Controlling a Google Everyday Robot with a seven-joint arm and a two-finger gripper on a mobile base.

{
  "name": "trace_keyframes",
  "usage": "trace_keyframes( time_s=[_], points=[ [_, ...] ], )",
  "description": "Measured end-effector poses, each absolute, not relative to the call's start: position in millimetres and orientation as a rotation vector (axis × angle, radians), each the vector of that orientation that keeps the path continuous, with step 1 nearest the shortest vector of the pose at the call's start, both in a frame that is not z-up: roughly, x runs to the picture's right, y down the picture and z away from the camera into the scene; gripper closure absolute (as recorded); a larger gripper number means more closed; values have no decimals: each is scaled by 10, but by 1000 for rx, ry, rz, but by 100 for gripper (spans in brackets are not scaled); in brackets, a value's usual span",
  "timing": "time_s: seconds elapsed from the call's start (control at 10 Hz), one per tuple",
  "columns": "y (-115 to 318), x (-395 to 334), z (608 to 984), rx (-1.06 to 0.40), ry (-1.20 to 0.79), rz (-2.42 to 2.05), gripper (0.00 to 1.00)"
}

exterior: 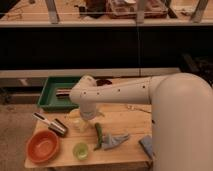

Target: Place pepper in plastic cup

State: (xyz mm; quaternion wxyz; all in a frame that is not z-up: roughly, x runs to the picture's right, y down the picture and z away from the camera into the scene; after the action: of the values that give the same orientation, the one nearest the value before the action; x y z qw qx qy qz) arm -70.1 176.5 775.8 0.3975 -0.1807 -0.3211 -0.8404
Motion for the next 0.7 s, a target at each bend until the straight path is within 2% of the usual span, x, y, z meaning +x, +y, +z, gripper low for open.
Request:
trace_keyframes(
  time_s=[0.5, 0.7],
  points=[
    [2216, -813, 8117, -420, -849, -2097, 20],
    [2286, -776, 8217, -425, -828, -2078, 25]
  ],
)
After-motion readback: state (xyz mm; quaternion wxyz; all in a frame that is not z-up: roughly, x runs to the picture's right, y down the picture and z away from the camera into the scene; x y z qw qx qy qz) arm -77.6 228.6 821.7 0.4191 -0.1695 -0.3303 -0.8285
